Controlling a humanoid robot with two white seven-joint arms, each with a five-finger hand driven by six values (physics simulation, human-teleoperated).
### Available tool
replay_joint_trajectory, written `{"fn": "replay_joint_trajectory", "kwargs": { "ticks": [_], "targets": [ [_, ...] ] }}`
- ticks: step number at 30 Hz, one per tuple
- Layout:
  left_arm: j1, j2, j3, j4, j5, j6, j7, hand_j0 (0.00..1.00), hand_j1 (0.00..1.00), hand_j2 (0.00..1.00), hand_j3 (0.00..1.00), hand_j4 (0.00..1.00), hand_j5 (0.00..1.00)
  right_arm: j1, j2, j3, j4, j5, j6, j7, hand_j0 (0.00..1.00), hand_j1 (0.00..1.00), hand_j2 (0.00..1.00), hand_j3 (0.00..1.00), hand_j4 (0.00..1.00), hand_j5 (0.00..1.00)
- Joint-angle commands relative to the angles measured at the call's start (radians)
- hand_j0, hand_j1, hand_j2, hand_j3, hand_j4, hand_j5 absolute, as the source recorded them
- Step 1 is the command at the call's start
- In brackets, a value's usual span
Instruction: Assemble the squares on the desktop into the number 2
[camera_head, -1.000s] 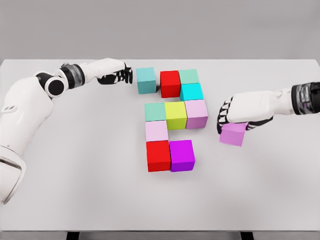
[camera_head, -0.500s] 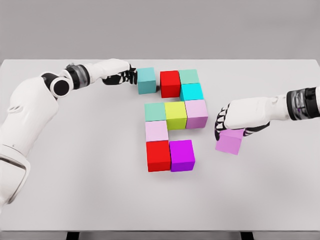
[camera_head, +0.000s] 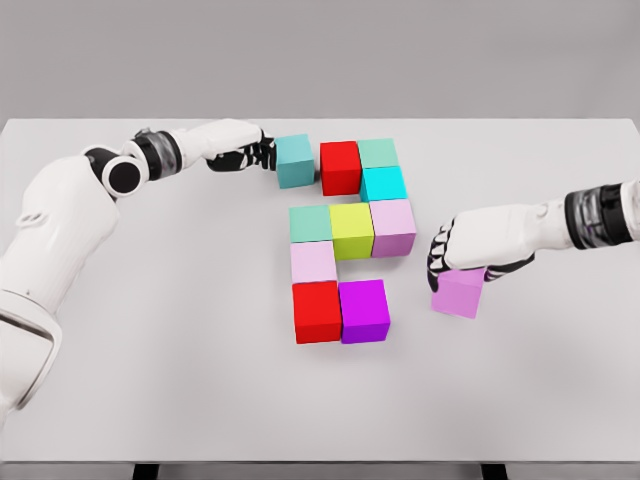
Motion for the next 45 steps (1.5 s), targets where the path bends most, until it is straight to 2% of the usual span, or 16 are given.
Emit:
{"fn": "replay_joint_trajectory", "kwargs": {
  "ticks": [1,6,9,15,24,28,35,37,40,41,45],
  "targets": [
    [0.0,0.008,0.01,0.0,0.006,0.002,-0.001,0.4,0.4,0.4,0.4,0.4,0.4,0.0,0.009,0.006,0.001,0.013,0.002,0.0,0.62,0.62,0.62,0.62,0.62,0.62],
    [-0.002,0.016,0.013,0.008,0.005,0.003,-0.001,0.4,0.4,0.4,0.4,0.4,0.4,0.0,0.026,0.008,0.001,0.035,0.002,0.0,0.62,0.62,0.62,0.62,0.62,0.62],
    [-0.009,-0.003,0.014,0.045,0.005,0.036,0.0,0.4,0.4,0.4,0.4,0.4,0.4,-0.003,0.028,0.008,-0.002,0.035,0.002,0.0,0.62,0.62,0.62,0.62,0.62,0.62],
    [-0.009,-0.026,0.031,0.047,0.005,0.105,0.029,0.4,0.4,0.4,0.4,0.4,0.4,-0.012,0.026,0.011,-0.007,0.035,0.002,0.0,0.62,0.62,0.62,0.62,0.62,0.62],
    [-0.009,-0.041,0.03,0.045,0.005,0.105,0.042,0.4,0.4,0.4,0.4,0.4,0.4,-0.012,0.028,0.014,-0.021,0.035,0.002,0.0,0.64,0.64,0.64,0.64,0.64,0.64],
    [-0.009,-0.047,0.03,0.043,0.005,0.105,0.042,0.4,0.4,0.4,0.4,0.4,0.4,-0.014,0.034,0.018,-0.021,0.035,0.002,0.0,0.68,0.68,0.68,0.68,0.68,0.68],
    [-0.008,-0.055,0.027,0.043,0.005,0.105,0.045,0.4,0.4,0.4,0.4,0.4,0.4,-0.014,0.041,0.022,-0.024,0.035,0.002,0.0,0.69,0.69,0.69,0.69,0.69,0.69],
    [-0.008,-0.055,0.027,0.042,0.005,0.105,0.045,0.4,0.4,0.4,0.4,0.4,0.4,-0.015,0.041,0.022,-0.022,0.035,0.002,0.0,0.72,0.72,0.72,0.72,0.72,0.72],
    [-0.008,-0.04,0.031,0.042,0.006,0.105,0.045,0.42,0.42,0.42,0.42,0.42,0.42,-0.015,0.04,0.028,-0.022,0.035,0.002,0.0,0.97,0.97,0.97,0.97,0.97,0.97],
    [-0.008,-0.034,0.033,0.042,0.006,0.105,0.045,0.43,0.43,0.43,0.43,0.43,0.43,-0.017,0.04,0.028,-0.022,0.035,0.002,0.0,1.0,1.0,1.0,1.0,1.0,1.0],
    [-0.021,-0.03,0.051,0.042,0.005,0.106,0.045,0.45,0.45,0.45,0.45,0.45,0.45,-0.017,0.037,0.035,-0.021,0.035,0.002,0.0,1.0,1.0,1.0,1.0,1.0,1.0]
  ]
}}
